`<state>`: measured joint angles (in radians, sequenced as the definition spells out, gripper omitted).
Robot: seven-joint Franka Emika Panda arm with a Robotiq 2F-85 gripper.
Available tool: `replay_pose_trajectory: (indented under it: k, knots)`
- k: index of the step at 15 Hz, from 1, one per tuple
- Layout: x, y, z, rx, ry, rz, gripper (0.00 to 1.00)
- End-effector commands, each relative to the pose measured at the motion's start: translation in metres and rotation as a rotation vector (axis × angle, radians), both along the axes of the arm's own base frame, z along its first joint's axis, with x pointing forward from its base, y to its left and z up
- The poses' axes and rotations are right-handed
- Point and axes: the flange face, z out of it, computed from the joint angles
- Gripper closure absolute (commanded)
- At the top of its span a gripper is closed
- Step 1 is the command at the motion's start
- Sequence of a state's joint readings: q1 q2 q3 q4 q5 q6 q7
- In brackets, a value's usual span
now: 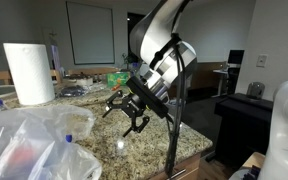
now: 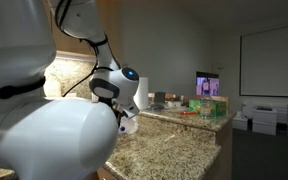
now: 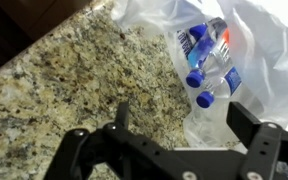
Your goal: Pick up the bottle from the plastic bag and put it on the countertop.
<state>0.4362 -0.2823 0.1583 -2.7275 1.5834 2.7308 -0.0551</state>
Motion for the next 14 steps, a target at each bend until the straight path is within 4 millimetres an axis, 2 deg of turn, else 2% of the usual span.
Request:
replay_pose_trajectory:
  k: [1,3,6,9,14]
  knots:
    - [0.031,0.015,-0.034,0.065,0.124,-0.145,0.00]
    - [0.048,0.017,-0.049,0.118,0.180,-0.210,0.00]
    - [0.064,0.030,-0.067,0.215,0.261,-0.273,0.00]
    - [0.072,0.045,-0.081,0.313,0.342,-0.345,0.00]
    - [0.079,0.056,-0.096,0.439,0.452,-0.508,0.00]
